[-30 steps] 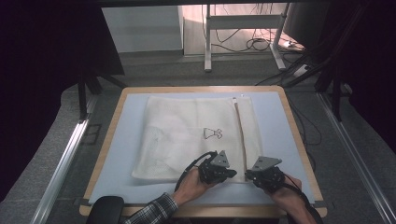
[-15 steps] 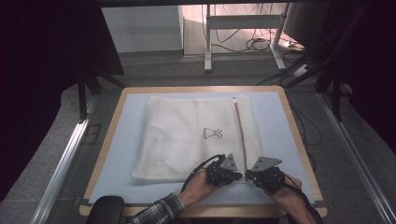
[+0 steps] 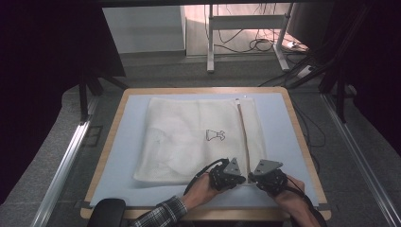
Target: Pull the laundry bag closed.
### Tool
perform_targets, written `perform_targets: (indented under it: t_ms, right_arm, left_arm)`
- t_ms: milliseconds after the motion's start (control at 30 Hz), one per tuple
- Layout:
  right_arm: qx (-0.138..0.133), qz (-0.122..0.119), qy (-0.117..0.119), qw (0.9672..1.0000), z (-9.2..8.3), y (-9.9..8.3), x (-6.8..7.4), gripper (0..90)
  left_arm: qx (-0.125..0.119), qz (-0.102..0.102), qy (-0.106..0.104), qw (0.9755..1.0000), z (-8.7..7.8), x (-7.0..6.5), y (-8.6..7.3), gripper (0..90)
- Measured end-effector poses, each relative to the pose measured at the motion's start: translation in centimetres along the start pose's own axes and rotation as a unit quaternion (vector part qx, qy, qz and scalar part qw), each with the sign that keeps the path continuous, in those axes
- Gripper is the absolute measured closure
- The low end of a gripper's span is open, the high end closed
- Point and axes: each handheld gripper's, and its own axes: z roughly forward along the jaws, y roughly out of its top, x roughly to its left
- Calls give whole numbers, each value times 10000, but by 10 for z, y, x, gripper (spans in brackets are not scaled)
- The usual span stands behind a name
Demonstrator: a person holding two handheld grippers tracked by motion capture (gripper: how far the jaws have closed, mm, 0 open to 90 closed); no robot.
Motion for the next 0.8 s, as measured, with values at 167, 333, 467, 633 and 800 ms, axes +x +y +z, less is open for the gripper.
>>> perform_targets:
  t_ms: [167, 333, 467, 633, 800]
  right_arm:
    - [36, -65, -80, 9999, 3, 2, -3, 857]
    - [22, -85, -74, 9999, 5, 4, -8, 856]
    - [24, -79, -124, 9999, 7, 4, -10, 856]
    - [38, -49, -143, 9999, 8, 5, -13, 855]
    - [47, -86, -264, 9996, 11, 8, -18, 855]
  left_arm:
    - [-16, -14, -8, 10000, 0, 0, 0, 900]
    - [29, 23, -30, 10000, -1, 1, 0, 900]
    - [15, -12, -29, 10000, -1, 1, 0, 900]
    - [16, -2, -22, 10000, -1, 1, 0, 900]
    - [12, -4, -25, 10000, -1, 1, 0, 900]
